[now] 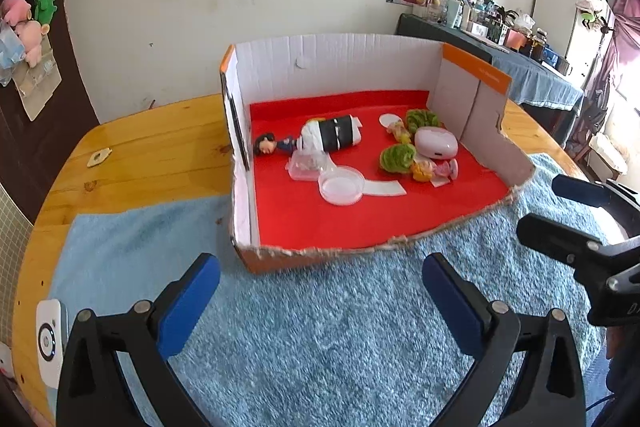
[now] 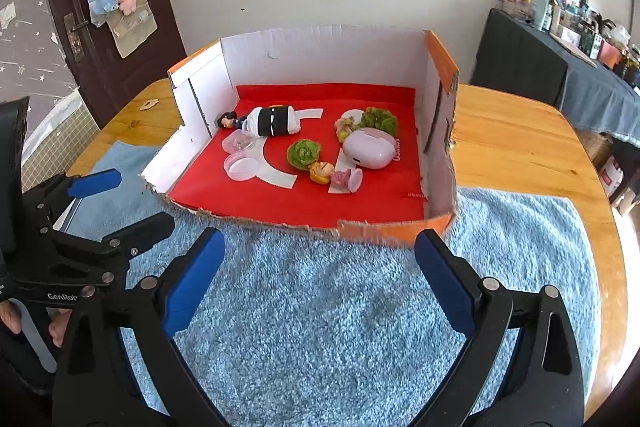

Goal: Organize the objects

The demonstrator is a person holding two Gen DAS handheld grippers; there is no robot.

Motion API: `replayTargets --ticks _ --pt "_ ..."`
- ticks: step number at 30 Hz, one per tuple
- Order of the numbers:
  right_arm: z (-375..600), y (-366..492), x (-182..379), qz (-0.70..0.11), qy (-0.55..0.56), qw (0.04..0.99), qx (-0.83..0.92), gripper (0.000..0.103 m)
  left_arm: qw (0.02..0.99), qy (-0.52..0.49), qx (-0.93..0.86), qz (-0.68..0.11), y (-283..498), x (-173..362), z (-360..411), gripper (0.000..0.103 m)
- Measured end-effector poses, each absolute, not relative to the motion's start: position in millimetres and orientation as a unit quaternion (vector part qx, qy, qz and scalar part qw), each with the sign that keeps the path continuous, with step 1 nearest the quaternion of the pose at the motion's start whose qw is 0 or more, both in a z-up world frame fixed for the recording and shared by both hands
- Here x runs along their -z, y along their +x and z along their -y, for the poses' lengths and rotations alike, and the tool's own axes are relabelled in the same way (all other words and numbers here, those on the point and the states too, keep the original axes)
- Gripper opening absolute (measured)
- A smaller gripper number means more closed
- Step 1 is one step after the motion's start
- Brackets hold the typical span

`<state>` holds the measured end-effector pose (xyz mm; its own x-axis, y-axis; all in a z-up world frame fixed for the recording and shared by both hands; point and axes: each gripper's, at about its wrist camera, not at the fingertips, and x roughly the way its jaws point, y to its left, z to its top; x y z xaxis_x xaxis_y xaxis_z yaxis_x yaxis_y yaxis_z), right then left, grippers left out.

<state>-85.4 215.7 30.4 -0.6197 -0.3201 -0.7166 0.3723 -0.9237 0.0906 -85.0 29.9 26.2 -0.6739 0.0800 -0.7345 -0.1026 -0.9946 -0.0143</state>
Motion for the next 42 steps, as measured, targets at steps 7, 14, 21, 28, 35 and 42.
replayTargets --ticks 7,14,21,28,35,42 --pt "-220 -74 -21 -0.024 0.395 0.185 0.900 0.102 0.050 -0.410 -0.910 -0.010 -74 -14 -31 0.103" --pt "-225 -65 -4 -0.007 0.404 0.178 0.897 0.103 0.042 -0.423 -0.905 -0.003 -67 1 -27 0.103" --pt "-230 -62 10 0.000 0.413 0.168 0.895 0.103 0.039 -0.431 -0.902 0.001 -62 11 -26 0.103" --pt "-231 -61 18 0.001 0.418 0.166 0.893 0.103 0.030 -0.441 -0.897 0.005 -61 20 -22 0.103" --pt "-233 -61 25 0.006 0.422 0.163 0.892 0.103 0.013 -0.441 -0.898 0.000 -62 23 -22 0.103" --pt "-236 -62 32 0.007 0.425 0.157 0.892 0.103 0.004 -0.449 -0.893 0.014 -67 30 -16 0.103"
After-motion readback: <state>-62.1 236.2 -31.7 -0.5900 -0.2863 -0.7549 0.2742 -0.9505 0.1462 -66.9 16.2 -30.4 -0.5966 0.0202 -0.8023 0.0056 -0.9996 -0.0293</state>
